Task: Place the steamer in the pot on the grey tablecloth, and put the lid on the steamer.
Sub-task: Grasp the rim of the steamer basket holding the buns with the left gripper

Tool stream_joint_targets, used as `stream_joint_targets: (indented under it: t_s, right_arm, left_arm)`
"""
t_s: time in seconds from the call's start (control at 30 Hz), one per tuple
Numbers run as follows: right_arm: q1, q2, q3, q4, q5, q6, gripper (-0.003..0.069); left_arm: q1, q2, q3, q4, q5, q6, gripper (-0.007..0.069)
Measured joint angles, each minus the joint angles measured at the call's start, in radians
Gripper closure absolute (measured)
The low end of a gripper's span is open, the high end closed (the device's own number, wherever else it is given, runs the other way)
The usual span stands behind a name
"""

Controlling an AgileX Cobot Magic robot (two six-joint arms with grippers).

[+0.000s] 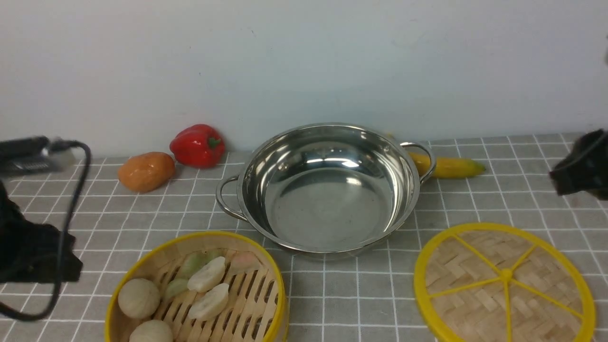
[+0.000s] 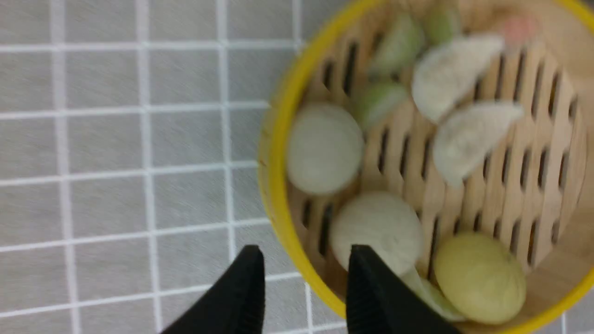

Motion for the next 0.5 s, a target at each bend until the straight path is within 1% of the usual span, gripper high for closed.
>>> stream_joint_targets:
  t_s: [0.07, 0.13, 0.23, 0.33, 0.5]
  right_arm:
    - [0.000, 0.000, 0.000, 0.078, -0.023, -0.067, 0.0417]
    - [0.000, 0.000, 0.000, 0.106, -0.027, -0.096, 0.0417]
    - [0.000, 0.000, 0.000, 0.111, -0.020, -0.118, 0.0417]
    - [0.000, 0.000, 0.000, 0.103, -0.002, -0.121, 0.0417]
    - [0.000, 0.000, 0.000, 0.102, 0.005, -0.119, 0.0417]
  left_arm:
    - [-0.051, 0.000, 0.053, 0.035, -0.034, -0.028, 0.0382]
    - [-0.084, 0.001, 0.095, 0.069, -0.084, -0.073, 0.0382]
    - [-0.117, 0.001, 0.155, 0.120, -0.159, -0.155, 0.0382]
    - [-0.119, 0.001, 0.189, 0.136, -0.224, -0.207, 0.0382]
    - [-0.119, 0.000, 0.227, 0.140, -0.309, -0.231, 0.0382]
